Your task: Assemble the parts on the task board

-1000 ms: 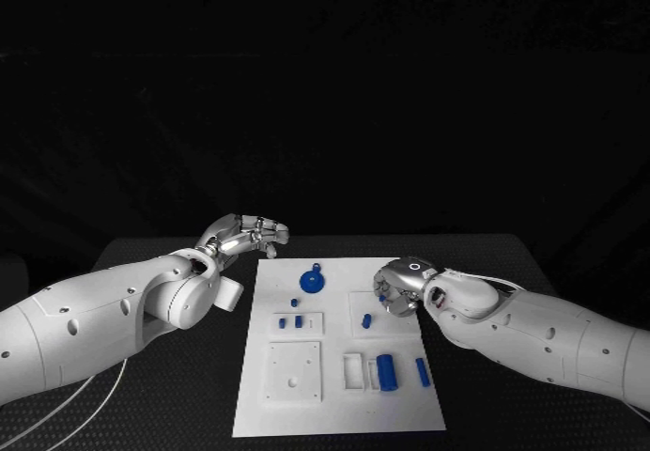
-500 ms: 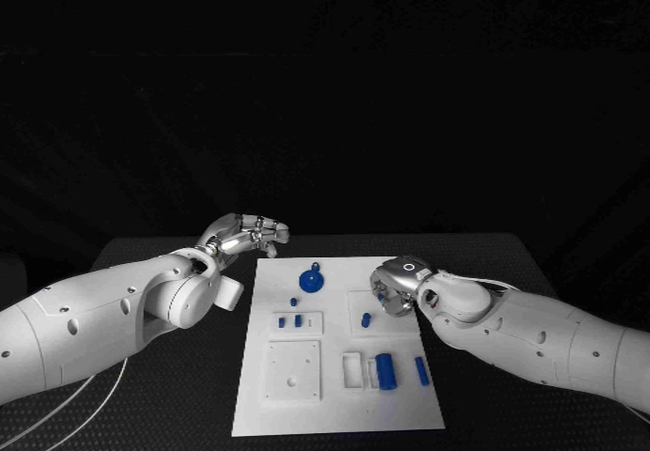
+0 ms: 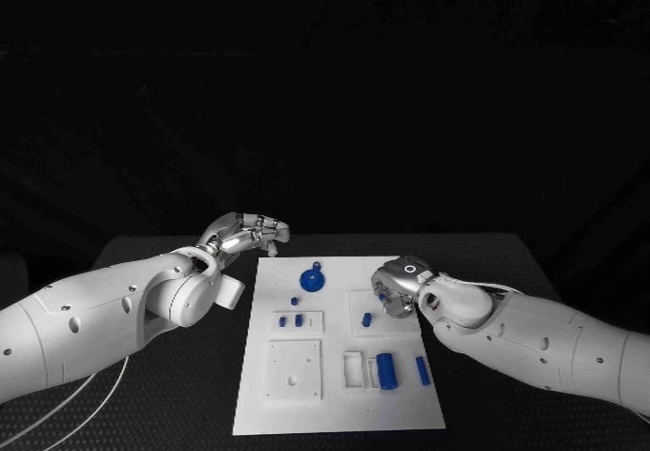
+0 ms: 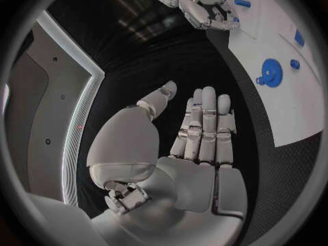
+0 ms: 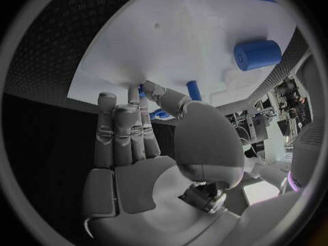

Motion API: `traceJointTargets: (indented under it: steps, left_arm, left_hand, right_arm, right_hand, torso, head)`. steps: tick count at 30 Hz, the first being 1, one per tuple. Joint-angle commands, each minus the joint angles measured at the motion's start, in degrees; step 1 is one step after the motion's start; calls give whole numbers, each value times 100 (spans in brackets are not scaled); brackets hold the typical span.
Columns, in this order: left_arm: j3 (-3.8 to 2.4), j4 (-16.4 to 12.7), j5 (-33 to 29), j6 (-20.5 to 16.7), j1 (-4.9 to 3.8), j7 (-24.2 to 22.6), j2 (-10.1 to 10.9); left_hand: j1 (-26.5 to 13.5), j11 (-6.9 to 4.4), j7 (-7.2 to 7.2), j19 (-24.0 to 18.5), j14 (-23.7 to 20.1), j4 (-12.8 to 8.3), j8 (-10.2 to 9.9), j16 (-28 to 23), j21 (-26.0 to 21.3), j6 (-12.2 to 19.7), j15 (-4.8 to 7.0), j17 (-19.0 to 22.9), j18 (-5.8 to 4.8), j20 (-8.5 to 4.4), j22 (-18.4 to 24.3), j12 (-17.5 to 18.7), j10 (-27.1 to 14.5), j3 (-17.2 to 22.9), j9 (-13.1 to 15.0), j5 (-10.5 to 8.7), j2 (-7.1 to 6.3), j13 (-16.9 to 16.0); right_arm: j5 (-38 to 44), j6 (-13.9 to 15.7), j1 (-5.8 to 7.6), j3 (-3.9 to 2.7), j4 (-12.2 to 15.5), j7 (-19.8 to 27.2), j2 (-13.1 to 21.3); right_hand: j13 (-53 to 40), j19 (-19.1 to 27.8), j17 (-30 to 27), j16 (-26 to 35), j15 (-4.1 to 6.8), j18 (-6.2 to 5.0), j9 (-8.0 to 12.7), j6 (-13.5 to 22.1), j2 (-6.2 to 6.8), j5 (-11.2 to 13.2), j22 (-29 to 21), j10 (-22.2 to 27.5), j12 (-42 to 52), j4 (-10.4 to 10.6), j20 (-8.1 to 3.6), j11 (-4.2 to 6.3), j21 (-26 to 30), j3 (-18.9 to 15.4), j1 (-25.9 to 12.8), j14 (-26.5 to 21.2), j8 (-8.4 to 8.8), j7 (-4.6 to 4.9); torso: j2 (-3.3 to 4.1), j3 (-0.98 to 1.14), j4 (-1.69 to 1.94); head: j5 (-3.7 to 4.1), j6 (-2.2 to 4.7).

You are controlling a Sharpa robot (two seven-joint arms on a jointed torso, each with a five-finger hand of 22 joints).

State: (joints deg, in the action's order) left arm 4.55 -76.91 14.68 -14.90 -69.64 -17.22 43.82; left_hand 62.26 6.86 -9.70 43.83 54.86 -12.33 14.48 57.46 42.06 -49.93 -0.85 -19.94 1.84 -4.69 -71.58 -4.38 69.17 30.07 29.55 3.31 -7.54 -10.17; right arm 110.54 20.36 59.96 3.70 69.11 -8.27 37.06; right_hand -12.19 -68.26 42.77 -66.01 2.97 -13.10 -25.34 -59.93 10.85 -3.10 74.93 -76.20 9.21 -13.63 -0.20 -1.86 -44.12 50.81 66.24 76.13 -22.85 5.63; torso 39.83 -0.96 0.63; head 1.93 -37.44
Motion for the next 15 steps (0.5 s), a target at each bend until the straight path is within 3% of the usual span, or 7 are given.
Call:
traceJointTargets:
  steps: [1,3,15]
  left_arm:
    - [-6,8,-43,36,-7,-71,-7]
    - [-6,18,-52,31,-7,-75,-7]
    - [-6,79,-67,31,-7,-74,-18]
  left_hand:
    - [-54,-18,-15,30,30,5,20,-29,-34,42,1,-6,61,-15,4,31,-38,-24,-6,34,15,9]
    - [-54,-18,-15,32,31,4,20,-29,-34,42,1,-7,62,-15,3,31,-39,-25,-7,34,16,9]
    - [-59,-16,-18,39,38,5,20,-30,-37,48,1,-11,63,-15,3,32,-44,-27,-10,34,16,11]
  right_arm:
    - [128,123,-25,12,109,-19,25]
    - [132,145,-24,-3,152,-33,53]
    - [127,251,-19,-256,380,-25,200]
  right_hand:
    - [-30,-16,-10,-27,156,-190,-22,-55,45,3,117,-40,29,-7,-32,-2,-31,40,8,-119,-32,6]
    - [-41,-18,-11,-31,159,-190,-26,-65,56,3,117,-49,31,-3,-32,1,-38,53,4,-116,-34,3]
    - [-86,-26,-16,-43,170,-190,-42,-96,104,10,117,-74,34,18,-36,13,-65,106,-4,-113,-37,-10]
  torso:
    - [1,1,-3]
    - [1,2,-3]
    - [1,8,-5]
  head:
    - [-12,2]
    - [-11,-3]
    - [-29,2]
